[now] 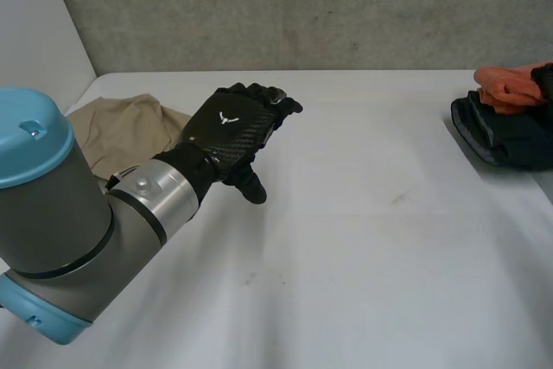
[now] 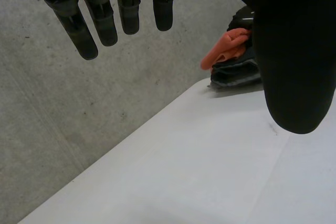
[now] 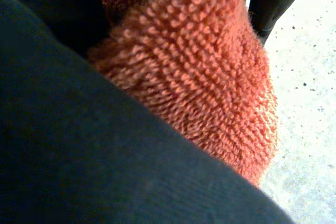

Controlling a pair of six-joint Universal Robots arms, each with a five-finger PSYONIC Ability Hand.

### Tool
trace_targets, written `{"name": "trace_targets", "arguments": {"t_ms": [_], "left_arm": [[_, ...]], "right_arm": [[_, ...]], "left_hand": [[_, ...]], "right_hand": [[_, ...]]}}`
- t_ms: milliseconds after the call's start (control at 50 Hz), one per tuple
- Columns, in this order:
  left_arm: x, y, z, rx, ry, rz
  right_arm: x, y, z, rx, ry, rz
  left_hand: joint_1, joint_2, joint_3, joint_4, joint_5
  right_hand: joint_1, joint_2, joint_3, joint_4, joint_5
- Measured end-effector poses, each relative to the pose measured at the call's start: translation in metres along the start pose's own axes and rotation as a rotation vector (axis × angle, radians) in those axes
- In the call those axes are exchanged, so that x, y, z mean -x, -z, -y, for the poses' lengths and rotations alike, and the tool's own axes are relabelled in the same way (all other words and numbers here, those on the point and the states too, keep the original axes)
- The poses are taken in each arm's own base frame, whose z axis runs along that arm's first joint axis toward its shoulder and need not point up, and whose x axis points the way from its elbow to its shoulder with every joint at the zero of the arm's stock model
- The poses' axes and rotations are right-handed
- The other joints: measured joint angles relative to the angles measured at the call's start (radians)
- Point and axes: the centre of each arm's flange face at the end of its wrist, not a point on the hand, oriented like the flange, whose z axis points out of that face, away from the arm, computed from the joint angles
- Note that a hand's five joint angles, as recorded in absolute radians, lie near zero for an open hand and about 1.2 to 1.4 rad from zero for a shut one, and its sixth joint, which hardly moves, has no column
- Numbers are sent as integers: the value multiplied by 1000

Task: Fold the laundry.

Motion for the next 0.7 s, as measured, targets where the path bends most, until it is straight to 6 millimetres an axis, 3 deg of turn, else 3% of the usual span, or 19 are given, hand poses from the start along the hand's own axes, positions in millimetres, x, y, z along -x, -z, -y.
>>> {"name": "trace_targets", "arguments": {"t_ms": [160,200,220,260,320,420,460,560,700], "left_arm": [[0,0,0,1,0,0],[0,0,0,0,0,1],[0,0,0,0,0,1],[0,0,0,-1,0,1],[0,1,1,-2,-1,1],[0,1,2,-6,-2,1],[0,2,5,-13,-3,3],[0,3,9,-25,-6,4],[0,5,13,-37,-10,6]], "right_arm": [[-2,-2,-2,34,-19,-26],[-4,-1,0,51,-26,-38],[-4,-1,0,51,-26,-38],[-8,2,8,80,-35,-61],[-12,6,18,105,-36,-83],[-16,10,33,119,-27,-96],[-24,17,51,131,-14,-111],[-38,31,72,158,-7,-133],[-52,50,83,246,-29,-149]], "left_hand": [[0,0,0,0,0],[0,0,0,0,0],[0,0,0,0,0],[0,0,0,0,0],[0,0,0,0,0],[0,0,0,0,0],[0,0,0,0,0],[0,0,0,0,0],[0,0,0,0,0]], "right_hand": [[0,-8,-9,-19,0],[-202,-231,-233,-237,-185],[-202,-231,-233,-237,-185],[-596,-696,-659,-684,-581],[-688,-942,-940,-955,-816],[-688,-945,-952,-959,-853],[-688,-945,-952,-960,-878],[-688,-945,-952,-960,-878],[-688,-945,-952,-960,-878]]}}
